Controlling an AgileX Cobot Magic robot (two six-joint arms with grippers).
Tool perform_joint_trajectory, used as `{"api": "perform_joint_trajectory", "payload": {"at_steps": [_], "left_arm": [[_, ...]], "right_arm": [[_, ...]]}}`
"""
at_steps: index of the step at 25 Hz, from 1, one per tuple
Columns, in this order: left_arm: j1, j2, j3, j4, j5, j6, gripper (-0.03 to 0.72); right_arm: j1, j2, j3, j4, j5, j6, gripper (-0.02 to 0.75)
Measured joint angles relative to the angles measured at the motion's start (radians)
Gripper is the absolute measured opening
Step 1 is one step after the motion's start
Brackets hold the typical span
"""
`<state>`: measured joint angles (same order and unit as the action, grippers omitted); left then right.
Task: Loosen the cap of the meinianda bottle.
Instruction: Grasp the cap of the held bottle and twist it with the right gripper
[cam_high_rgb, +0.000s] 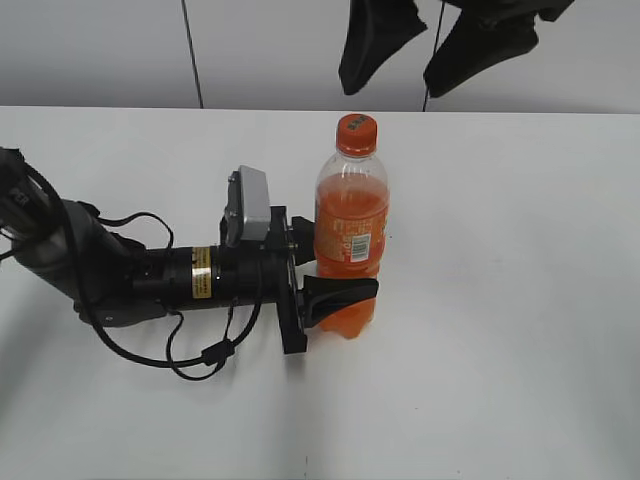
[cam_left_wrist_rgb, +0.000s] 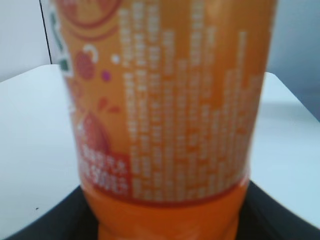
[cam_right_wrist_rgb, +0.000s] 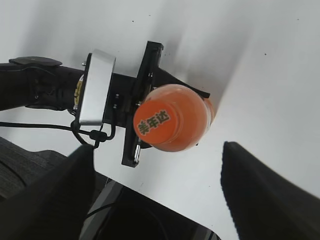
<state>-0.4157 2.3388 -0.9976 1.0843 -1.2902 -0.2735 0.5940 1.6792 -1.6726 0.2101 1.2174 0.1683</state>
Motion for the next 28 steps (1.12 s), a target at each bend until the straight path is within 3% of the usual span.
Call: {"api": "perform_joint_trajectory", "payload": {"at_steps": [23, 28], "left_arm": [[-0.003, 0.013, -0.008, -0.043, 0.000, 0.029, 0.405], [-0.003, 0.013, -0.008, -0.043, 0.000, 0.031, 0.405]], "right_arm": [[0.023, 0.083, -0.012, -0.054, 0.000, -0.001, 0.585], [0.083, 0.118, -0.073, -0.137, 0.002, -0.009, 0.585]]}}
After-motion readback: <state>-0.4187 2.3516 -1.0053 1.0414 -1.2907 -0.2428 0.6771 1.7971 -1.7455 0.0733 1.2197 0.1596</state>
